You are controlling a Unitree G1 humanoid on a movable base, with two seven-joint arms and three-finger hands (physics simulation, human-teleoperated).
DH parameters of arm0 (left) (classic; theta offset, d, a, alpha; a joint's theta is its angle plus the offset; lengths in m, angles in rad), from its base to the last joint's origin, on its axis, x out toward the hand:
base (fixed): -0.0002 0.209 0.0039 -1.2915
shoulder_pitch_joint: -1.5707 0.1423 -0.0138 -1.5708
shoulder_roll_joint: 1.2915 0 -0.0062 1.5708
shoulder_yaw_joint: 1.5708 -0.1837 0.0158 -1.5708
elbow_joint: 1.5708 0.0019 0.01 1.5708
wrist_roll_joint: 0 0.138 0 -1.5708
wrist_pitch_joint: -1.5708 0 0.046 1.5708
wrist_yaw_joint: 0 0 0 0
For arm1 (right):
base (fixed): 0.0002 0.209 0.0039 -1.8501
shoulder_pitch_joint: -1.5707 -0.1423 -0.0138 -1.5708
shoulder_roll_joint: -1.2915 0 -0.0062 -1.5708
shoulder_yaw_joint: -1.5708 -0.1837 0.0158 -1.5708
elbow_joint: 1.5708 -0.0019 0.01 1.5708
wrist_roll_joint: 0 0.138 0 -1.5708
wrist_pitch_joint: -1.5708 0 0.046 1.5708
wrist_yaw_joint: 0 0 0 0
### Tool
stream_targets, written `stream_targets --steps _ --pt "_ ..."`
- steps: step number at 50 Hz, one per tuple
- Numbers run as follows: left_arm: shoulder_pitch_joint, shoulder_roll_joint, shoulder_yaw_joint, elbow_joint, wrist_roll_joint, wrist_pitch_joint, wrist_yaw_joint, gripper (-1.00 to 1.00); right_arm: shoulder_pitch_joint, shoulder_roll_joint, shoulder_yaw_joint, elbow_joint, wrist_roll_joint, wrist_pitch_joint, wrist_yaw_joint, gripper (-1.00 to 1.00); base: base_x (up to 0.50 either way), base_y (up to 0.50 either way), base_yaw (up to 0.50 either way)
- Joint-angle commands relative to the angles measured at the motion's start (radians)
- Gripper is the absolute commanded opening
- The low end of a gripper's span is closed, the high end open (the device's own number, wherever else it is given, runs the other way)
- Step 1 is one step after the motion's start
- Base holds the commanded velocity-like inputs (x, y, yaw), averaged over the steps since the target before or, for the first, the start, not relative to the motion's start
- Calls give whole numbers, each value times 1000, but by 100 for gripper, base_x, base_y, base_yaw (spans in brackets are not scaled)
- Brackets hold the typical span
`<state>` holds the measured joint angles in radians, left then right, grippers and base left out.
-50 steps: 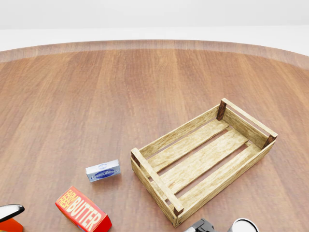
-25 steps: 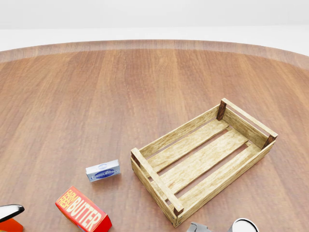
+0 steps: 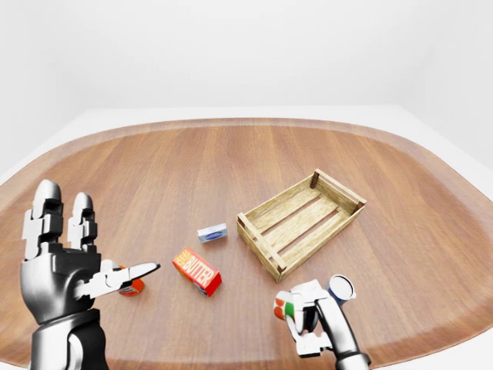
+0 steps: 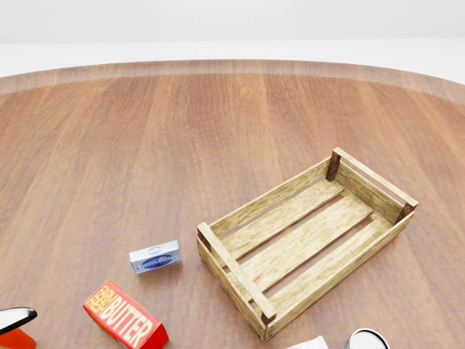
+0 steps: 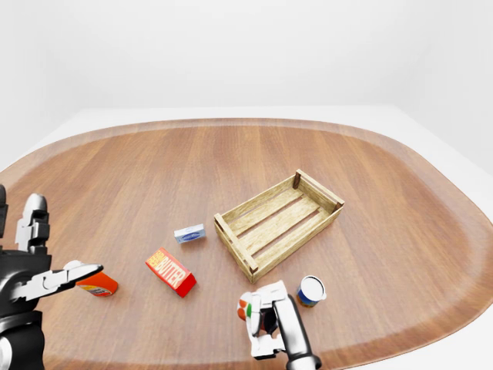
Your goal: Pick up the tomato sauce, and put it in the wooden tray.
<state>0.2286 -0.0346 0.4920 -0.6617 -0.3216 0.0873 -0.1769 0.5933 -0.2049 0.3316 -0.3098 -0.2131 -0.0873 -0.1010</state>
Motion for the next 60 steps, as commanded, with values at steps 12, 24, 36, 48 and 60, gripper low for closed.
stream_targets --steps 12,24,36,48,60 --pt "2 -1 -4 1 3 0 1 95 123 -135 97 -324 12 0 -82 -100 0 0 0" --pt "-2 1 -12 6 8 0 3 95 116 -235 203 -550 -34 0 -174 -100 0 0 0" --pt "-1 2 -10 5 6 0 2 95 75 -285 262 -672 -64 18 -237 -100 0 0 0" --pt "0 0 -23 6 18 0 3 96 45 -259 237 -721 -50 82 -224 -100 0 0 0" --pt "0 0 -30 5 22 0 6 95 -5 -166 173 -681 -71 131 -174 -100 0 0 0"
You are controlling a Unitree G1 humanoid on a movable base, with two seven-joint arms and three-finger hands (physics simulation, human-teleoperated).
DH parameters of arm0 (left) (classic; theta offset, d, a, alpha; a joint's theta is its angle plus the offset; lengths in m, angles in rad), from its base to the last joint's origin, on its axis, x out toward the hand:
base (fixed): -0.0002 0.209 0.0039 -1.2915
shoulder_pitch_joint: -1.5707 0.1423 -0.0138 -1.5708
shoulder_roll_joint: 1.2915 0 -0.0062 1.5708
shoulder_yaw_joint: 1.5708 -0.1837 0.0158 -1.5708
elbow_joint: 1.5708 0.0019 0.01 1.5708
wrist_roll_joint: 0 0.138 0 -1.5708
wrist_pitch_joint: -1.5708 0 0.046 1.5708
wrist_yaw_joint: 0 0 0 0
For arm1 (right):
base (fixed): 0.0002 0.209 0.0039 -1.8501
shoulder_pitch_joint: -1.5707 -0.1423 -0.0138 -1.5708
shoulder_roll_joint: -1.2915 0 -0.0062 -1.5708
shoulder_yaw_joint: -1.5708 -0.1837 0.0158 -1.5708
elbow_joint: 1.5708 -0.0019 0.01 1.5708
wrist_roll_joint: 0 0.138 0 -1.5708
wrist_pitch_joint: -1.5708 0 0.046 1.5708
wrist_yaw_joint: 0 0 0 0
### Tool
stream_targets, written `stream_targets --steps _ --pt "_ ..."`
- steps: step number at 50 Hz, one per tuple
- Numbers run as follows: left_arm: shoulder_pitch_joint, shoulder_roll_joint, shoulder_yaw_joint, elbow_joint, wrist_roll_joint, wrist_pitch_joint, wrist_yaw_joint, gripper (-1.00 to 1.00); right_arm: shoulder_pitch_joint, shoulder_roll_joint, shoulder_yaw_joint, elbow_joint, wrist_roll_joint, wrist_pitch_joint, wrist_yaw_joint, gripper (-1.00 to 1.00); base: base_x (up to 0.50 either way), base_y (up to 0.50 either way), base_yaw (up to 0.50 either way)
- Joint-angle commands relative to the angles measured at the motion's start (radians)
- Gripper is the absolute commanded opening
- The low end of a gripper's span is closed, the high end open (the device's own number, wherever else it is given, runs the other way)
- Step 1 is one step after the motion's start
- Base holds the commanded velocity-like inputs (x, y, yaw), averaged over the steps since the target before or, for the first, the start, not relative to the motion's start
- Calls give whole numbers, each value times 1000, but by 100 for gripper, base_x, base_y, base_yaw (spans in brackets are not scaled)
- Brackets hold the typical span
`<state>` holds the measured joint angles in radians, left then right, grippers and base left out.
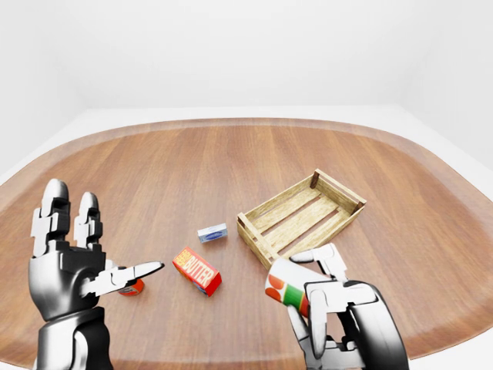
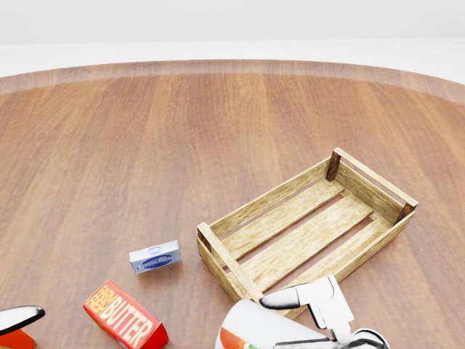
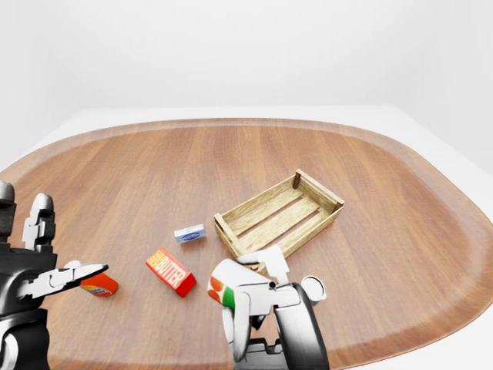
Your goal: Pick up the tomato sauce, and put it in the wooden tray.
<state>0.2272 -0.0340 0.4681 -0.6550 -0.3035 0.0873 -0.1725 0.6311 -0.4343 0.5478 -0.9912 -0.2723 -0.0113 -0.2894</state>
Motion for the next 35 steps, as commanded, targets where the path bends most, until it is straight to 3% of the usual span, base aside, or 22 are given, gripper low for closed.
stream_targets --steps 1,8,35 --pt "1 0 -6 -3 4 0 1 95 -49 72 -49 5 -8 59 21 -100 0 0 0" --pt "-1 -1 -14 3 12 0 3 96 -101 135 -88 30 4 99 67 -100 0 0 0" --pt "3 -2 -26 2 19 0 6 95 -225 284 -209 154 17 99 184 -100 0 0 0"
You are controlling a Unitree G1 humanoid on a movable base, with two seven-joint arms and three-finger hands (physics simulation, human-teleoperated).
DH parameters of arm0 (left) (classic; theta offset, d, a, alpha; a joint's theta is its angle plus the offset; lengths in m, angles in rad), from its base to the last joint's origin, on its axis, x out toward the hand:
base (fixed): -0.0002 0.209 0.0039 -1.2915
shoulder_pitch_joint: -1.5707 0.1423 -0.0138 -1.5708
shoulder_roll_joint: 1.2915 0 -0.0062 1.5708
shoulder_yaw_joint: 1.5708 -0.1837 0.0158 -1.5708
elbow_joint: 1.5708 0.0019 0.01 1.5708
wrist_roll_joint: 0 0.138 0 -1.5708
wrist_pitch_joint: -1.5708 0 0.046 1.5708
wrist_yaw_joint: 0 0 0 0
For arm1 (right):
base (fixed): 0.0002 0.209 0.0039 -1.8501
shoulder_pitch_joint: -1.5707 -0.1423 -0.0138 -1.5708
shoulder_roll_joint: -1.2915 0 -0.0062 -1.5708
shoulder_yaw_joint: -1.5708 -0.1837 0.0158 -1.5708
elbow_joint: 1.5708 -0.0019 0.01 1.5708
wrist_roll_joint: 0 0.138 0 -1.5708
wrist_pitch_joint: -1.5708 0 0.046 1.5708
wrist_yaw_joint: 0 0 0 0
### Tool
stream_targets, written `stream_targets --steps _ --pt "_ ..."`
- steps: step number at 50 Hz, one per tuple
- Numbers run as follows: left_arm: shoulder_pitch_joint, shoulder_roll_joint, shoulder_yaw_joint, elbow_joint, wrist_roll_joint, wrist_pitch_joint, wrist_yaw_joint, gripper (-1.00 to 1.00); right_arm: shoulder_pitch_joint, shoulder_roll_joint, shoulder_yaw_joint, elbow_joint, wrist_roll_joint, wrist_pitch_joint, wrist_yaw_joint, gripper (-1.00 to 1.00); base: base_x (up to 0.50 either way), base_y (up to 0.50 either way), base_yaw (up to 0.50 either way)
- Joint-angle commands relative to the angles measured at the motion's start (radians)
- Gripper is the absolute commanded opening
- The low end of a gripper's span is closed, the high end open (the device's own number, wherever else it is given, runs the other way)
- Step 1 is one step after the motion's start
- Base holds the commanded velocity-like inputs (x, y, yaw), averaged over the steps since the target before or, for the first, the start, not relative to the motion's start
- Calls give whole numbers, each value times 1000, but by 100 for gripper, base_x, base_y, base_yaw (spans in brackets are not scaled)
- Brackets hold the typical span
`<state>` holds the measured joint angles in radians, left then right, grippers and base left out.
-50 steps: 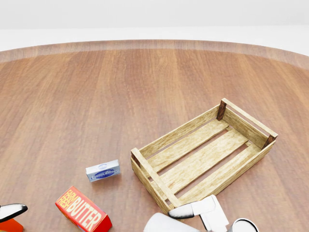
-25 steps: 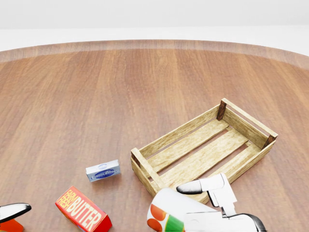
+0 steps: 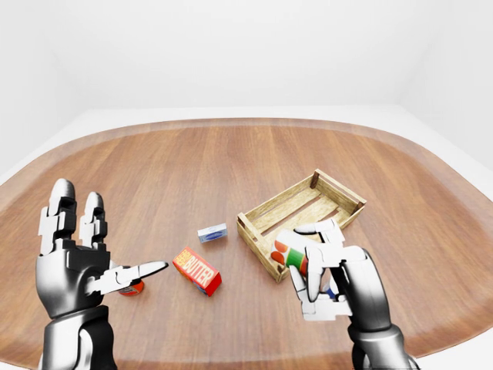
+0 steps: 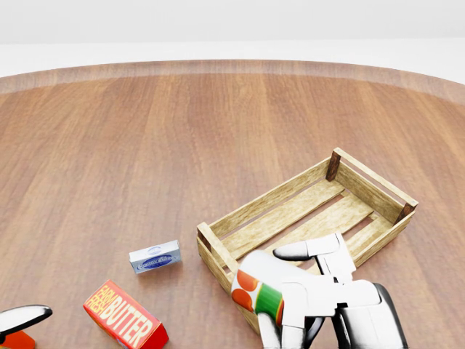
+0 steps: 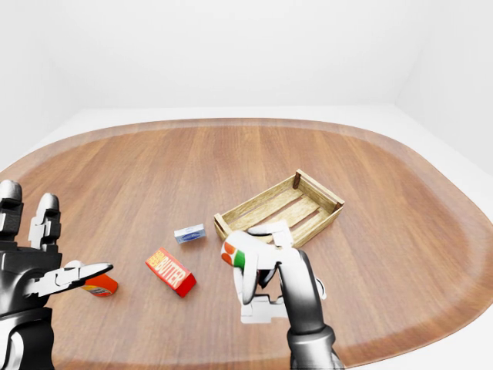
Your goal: Pick up the tomato sauce, and put it in the wooden tray.
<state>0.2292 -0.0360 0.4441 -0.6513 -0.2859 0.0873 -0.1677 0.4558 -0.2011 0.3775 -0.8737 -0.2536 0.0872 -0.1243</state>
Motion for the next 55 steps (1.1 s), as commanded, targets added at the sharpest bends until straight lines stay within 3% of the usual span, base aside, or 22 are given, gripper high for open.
stream_targets --steps 1,30,55 --pt "0 0 -1 -1 1 0 1 95 -53 54 -40 40 -3 0 20 -100 0 0 0" --pt "-7 7 7 18 -9 0 1 96 -193 144 -129 183 -92 0 60 -100 0 0 0" --pt "-5 6 10 16 -12 0 0 95 -257 177 -178 300 -176 0 66 -100 0 0 0"
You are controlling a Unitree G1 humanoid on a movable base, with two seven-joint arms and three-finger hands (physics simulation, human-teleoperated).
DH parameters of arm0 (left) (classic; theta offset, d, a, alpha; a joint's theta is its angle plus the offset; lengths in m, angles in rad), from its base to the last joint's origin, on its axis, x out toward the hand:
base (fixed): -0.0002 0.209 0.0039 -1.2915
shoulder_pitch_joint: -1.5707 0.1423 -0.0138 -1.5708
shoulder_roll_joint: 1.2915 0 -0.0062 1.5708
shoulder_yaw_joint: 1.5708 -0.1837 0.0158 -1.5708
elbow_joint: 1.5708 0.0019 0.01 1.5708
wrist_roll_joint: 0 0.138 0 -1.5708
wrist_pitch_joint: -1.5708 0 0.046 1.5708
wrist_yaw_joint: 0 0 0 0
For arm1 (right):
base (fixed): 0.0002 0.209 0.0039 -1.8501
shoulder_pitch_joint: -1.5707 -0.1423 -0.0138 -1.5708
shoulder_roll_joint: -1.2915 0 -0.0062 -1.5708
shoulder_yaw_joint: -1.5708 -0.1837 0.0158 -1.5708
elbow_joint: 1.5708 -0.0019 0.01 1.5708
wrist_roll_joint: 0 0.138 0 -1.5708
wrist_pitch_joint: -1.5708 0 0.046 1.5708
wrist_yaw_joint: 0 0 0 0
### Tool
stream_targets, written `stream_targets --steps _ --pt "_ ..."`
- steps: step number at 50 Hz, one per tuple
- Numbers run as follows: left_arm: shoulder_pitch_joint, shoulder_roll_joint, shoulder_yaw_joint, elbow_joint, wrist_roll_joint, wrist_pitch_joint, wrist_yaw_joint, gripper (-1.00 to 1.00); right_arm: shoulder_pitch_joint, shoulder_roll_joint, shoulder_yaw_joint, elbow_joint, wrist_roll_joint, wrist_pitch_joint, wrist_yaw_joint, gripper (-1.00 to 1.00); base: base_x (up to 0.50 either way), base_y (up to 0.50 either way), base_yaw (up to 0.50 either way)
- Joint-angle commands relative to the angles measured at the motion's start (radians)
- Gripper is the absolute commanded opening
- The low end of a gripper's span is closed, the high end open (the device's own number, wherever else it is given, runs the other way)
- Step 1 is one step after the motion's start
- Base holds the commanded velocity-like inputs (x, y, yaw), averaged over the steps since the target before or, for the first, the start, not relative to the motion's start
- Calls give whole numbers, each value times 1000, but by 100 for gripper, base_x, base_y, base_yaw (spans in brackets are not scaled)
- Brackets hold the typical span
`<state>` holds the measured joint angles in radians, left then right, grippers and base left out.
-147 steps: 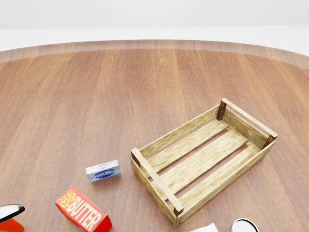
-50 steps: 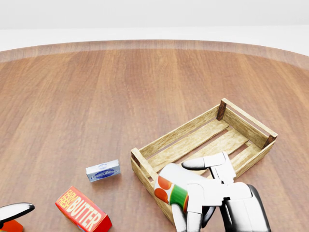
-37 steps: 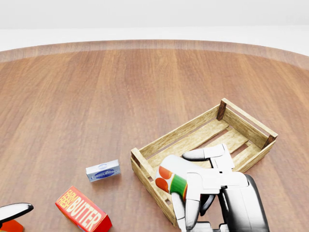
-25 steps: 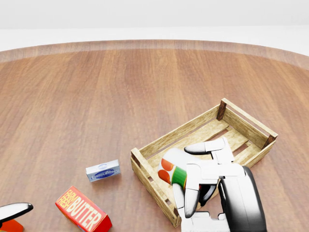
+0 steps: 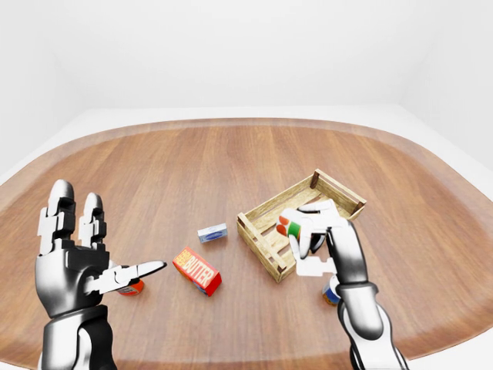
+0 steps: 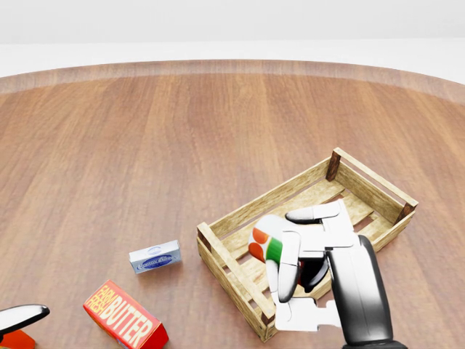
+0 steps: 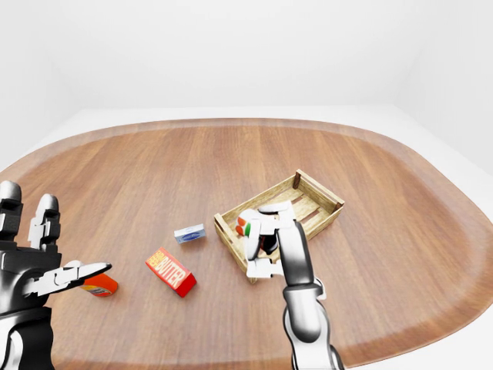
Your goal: Pick up the tomato sauce, and put it in the wooden tray.
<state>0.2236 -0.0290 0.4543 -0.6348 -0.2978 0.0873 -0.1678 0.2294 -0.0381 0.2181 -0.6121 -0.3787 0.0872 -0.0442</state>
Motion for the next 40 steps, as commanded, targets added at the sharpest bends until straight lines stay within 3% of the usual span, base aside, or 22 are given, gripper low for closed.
stream_targets --steps 1,40 --pt "0 0 0 0 0 0 0 95 -33 15 -19 39 -58 0 -15 -100 0 0 0" --pt "3 -2 -3 -2 5 0 -2 95 -277 32 -133 385 -148 0 24 -100 0 0 0"
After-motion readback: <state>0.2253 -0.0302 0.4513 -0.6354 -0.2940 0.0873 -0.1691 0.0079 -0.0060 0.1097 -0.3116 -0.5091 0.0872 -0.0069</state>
